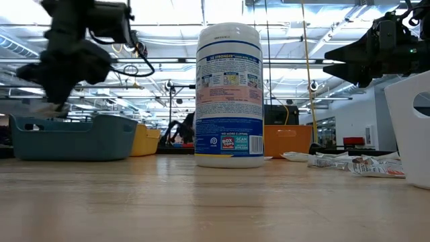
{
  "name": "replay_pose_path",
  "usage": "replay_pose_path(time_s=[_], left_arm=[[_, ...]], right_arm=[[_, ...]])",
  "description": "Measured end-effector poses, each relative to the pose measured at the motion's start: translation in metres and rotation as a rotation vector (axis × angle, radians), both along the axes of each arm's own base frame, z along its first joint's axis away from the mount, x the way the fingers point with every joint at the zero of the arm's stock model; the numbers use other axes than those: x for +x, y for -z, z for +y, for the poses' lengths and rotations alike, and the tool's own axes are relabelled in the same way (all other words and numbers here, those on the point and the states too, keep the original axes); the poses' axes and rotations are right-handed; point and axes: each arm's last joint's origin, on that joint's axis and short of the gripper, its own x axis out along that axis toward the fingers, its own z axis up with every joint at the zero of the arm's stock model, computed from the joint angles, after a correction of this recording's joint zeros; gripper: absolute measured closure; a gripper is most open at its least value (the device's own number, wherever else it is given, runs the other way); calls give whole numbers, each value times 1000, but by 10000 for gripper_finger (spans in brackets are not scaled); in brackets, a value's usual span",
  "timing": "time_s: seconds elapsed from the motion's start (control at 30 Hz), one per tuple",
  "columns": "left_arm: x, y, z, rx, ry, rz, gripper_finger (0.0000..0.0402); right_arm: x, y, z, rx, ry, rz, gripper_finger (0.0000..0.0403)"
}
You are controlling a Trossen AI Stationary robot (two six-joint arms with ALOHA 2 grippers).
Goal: Pick & Place First Aid Supplies
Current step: Put the black pad into the yellow bin
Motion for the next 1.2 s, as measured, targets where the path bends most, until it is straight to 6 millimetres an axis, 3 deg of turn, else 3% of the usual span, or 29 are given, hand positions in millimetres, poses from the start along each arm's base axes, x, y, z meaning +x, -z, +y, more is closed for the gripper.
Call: replay_pose_path(time_s=[0.4,0.7,0.93,1.2], left_arm=[[4,-19,111,51,-43,-12,401],[20,-32,182,109,-28,-39,401],[21,-22,215,93,-55,-16,401],[29,22,232,35,-57,61,392]], right_arm=[[0,0,0,0,0,1,80],[0,0,0,0,0,1,81],[0,0,0,0,0,0,80],[0,0,0,0,0,1,82]])
